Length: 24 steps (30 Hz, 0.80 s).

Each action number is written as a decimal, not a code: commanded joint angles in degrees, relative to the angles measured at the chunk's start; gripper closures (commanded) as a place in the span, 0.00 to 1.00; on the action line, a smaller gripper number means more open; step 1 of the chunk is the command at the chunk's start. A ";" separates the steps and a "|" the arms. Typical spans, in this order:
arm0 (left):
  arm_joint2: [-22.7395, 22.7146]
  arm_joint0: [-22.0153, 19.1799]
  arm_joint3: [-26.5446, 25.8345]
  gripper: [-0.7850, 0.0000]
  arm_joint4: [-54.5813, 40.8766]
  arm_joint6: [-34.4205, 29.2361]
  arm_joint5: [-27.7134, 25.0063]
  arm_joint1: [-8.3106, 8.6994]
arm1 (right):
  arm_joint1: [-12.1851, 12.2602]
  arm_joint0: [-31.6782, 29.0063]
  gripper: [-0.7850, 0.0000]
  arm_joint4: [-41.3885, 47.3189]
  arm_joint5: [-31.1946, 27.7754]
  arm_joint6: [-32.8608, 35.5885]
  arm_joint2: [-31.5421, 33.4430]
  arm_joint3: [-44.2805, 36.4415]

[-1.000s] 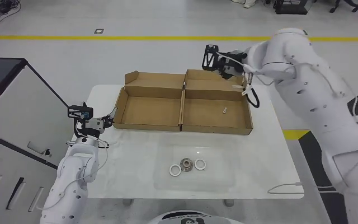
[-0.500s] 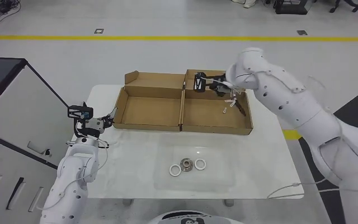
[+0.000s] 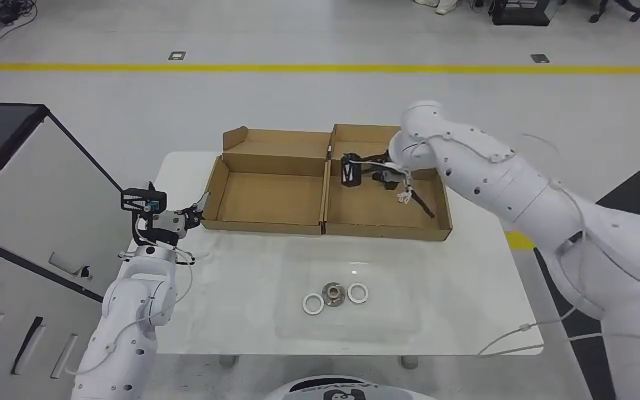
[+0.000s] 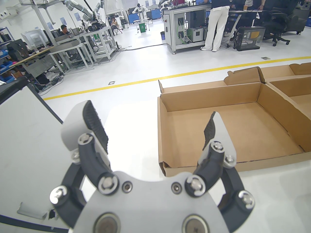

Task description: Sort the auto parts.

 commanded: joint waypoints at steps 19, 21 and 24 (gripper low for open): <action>0.00 0.00 0.00 0.00 0.00 0.00 0.00 0.00 | -6.14 -0.89 1.00 -6.65 -9.82 -9.80 0.07 13.48; 0.00 0.00 0.00 0.00 0.00 0.00 0.00 0.00 | -6.90 -1.19 1.00 -7.84 -10.85 -10.82 0.07 15.11; 0.00 0.00 0.00 0.00 0.00 0.00 0.00 0.00 | -8.14 -1.77 1.00 -9.28 -12.39 -12.37 0.07 17.56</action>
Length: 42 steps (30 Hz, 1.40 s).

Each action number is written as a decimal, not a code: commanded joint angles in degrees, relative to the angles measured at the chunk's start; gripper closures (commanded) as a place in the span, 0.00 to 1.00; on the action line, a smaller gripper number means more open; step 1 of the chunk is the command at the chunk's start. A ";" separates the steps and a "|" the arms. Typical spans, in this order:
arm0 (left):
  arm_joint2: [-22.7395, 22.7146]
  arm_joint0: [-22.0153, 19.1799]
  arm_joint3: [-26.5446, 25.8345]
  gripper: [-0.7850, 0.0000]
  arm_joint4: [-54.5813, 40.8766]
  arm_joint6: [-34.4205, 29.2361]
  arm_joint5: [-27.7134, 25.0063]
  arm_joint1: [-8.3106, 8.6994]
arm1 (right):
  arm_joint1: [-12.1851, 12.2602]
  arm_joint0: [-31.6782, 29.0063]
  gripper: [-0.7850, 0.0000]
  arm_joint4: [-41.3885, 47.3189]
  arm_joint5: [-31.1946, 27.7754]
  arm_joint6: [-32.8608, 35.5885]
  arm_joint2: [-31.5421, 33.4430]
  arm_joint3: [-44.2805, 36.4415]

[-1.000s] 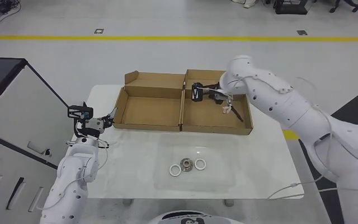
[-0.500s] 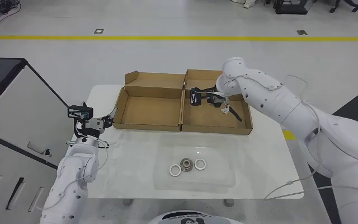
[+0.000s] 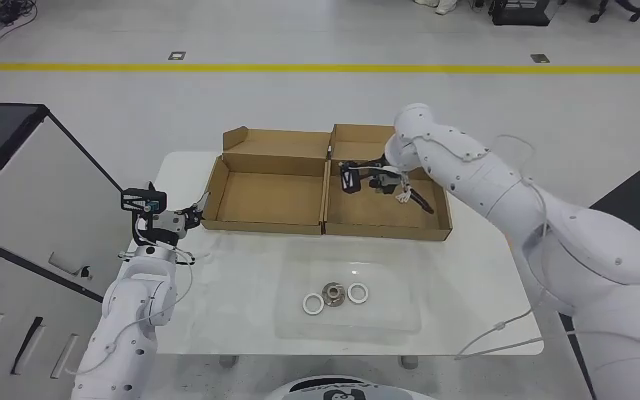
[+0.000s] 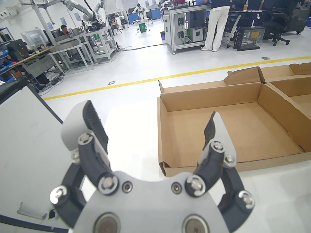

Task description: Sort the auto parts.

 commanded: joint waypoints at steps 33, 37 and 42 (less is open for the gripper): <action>0.00 0.00 0.00 0.00 0.00 0.00 0.00 0.00 | -9.76 -2.46 1.00 -3.03 -2.44 -2.45 0.00 17.52; 0.00 0.00 0.00 0.00 0.00 0.00 0.00 0.00 | -10.47 -2.49 0.98 -3.29 -2.44 -2.45 0.00 18.77; 0.00 0.00 0.00 0.00 0.00 0.00 0.00 0.00 | -11.19 -2.63 0.94 -3.35 -2.44 -2.46 0.00 20.08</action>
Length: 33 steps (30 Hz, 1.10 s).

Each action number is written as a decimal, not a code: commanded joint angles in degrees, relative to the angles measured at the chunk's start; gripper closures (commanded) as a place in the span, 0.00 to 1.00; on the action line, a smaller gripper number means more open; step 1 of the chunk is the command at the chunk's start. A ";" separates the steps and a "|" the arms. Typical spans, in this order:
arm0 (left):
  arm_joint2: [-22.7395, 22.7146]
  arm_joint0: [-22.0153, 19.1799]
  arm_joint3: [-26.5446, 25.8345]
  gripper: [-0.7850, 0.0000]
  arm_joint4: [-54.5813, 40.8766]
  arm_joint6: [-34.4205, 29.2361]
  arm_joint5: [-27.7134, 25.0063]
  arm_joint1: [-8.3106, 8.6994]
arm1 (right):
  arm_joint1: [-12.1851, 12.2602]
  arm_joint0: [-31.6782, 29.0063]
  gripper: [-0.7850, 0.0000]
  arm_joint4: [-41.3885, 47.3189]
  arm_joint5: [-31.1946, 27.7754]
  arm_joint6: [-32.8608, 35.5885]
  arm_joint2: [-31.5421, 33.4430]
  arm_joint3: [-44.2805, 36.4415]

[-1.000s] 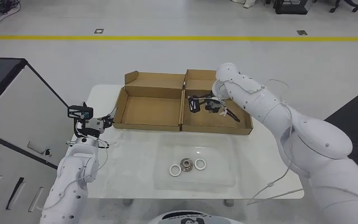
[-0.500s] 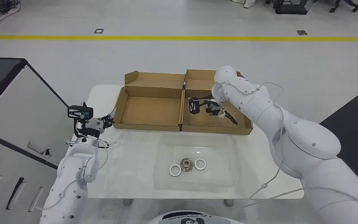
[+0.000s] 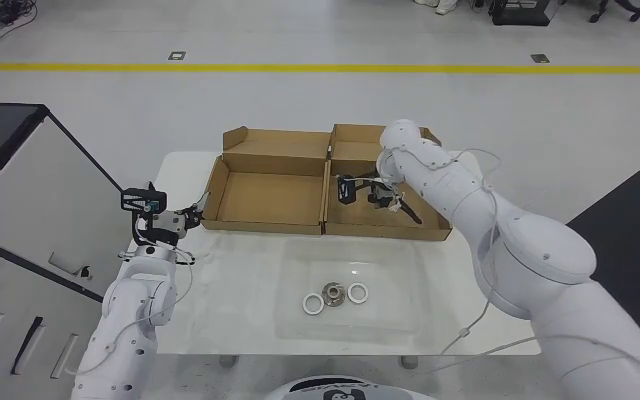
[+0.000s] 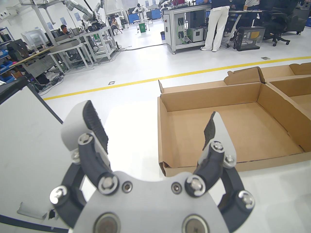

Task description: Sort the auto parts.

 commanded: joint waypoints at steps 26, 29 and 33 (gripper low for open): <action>0.00 0.00 0.00 0.00 0.00 0.00 0.00 0.00 | 0.86 2.56 0.00 7.47 0.00 -0.01 0.00 0.03; 0.00 0.00 0.00 0.00 0.00 0.00 0.00 0.00 | 2.42 3.38 0.00 9.02 0.00 -0.02 0.00 -2.03; 0.00 0.00 0.00 0.00 0.00 0.00 0.00 0.00 | 5.37 4.84 0.00 14.24 0.00 -0.02 0.26 -5.95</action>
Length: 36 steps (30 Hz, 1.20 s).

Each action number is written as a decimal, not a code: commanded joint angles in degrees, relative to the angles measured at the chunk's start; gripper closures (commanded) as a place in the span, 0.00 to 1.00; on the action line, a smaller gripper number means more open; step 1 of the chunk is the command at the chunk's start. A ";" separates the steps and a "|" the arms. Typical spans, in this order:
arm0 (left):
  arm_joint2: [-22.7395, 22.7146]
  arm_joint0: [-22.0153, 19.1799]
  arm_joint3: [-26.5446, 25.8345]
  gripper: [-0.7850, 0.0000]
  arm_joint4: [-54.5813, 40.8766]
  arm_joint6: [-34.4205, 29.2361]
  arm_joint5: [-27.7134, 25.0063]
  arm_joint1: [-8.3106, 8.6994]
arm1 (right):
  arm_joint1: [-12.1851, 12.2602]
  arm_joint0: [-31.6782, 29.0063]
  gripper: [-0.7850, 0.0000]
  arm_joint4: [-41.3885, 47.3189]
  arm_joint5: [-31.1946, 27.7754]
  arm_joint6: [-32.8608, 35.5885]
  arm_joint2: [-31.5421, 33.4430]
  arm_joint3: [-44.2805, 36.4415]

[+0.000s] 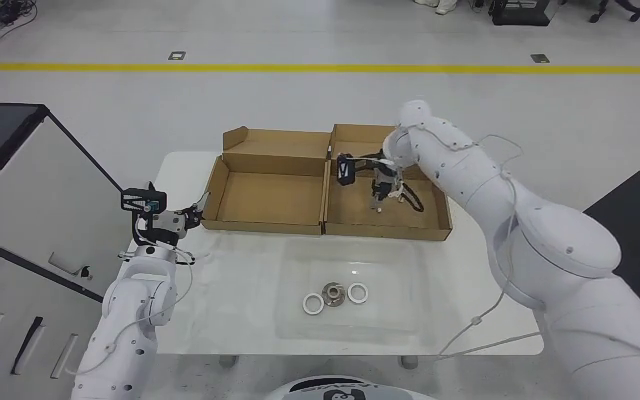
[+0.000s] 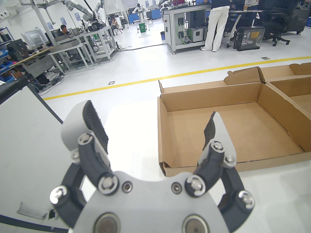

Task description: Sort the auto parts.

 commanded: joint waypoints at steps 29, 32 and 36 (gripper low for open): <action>0.00 0.00 0.00 0.00 0.00 0.00 0.00 0.00 | 41.42 -29.56 0.00 28.62 0.01 -0.11 42.42 -62.77; 0.00 0.00 0.00 0.00 0.00 0.00 0.00 0.00 | 43.97 -35.60 0.00 30.71 0.00 -1.98 48.49 -64.39; 0.00 0.00 0.00 0.00 0.00 0.00 0.00 0.00 | 46.74 -42.99 0.00 33.19 0.00 -4.24 55.95 -65.45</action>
